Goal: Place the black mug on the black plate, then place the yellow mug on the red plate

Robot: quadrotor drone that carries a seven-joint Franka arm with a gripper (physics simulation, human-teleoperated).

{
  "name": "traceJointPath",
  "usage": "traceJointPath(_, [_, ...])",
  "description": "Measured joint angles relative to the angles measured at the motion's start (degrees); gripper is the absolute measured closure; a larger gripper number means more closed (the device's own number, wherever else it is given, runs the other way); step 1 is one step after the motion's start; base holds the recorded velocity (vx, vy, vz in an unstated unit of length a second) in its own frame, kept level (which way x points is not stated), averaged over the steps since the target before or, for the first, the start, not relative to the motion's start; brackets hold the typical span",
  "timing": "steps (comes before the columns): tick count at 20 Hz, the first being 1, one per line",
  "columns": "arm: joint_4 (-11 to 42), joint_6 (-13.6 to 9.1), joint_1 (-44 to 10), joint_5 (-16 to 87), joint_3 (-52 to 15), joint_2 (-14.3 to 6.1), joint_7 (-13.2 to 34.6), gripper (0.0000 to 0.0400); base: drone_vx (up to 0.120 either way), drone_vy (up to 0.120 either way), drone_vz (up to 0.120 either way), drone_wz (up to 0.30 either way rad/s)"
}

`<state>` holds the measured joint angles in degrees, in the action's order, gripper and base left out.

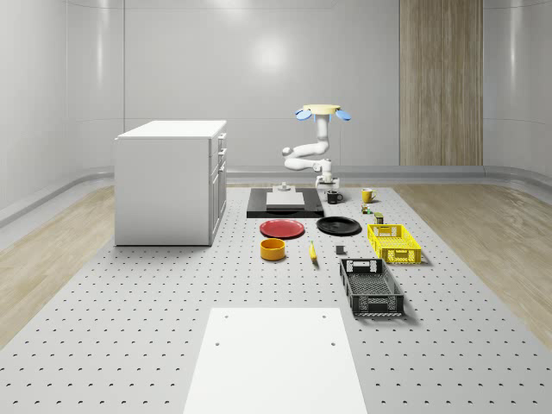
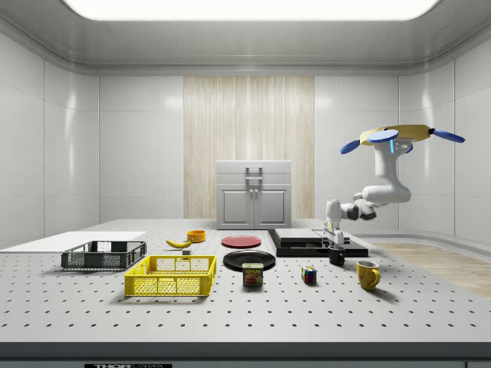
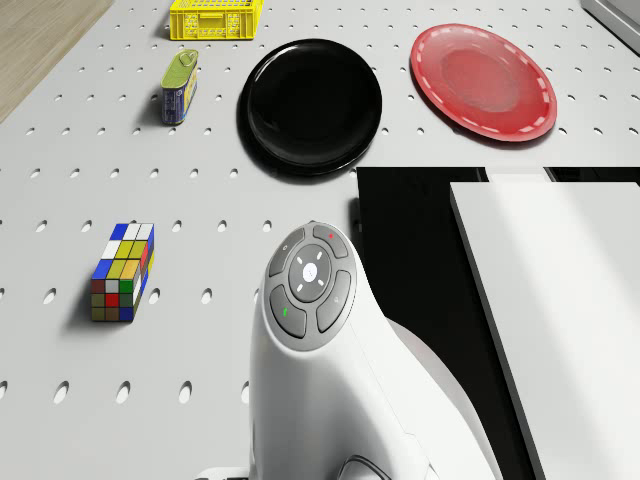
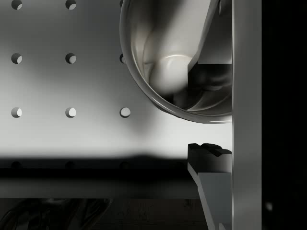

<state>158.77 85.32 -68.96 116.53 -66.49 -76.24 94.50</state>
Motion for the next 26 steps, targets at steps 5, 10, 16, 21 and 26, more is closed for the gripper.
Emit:
traceJointPath(5, [0.0,0.4,-0.2,-0.2,-0.1,-0.5,0.2,0.028,0.0,0.0,0.0,0.0])
traceJointPath(10, [0.0,0.7,-0.4,-0.7,-0.4,-0.9,0.4,0.0287,0.0,0.0,0.0,0.0])
traceJointPath(16, [1.1,-0.5,-0.5,-4.1,-3.9,-1.3,1.0,0.0289,0.0,0.0,0.04,0.0])
traceJointPath(21, [1.7,-1.3,-0.8,-7.1,-6.9,-1.7,1.5,0.029,0.0,0.0,0.12,0.0])
traceJointPath(26, [2.0,-1.2,-1.1,-8.6,-8.3,-2.3,1.9,0.029,0.088,0.0,0.12,0.0])
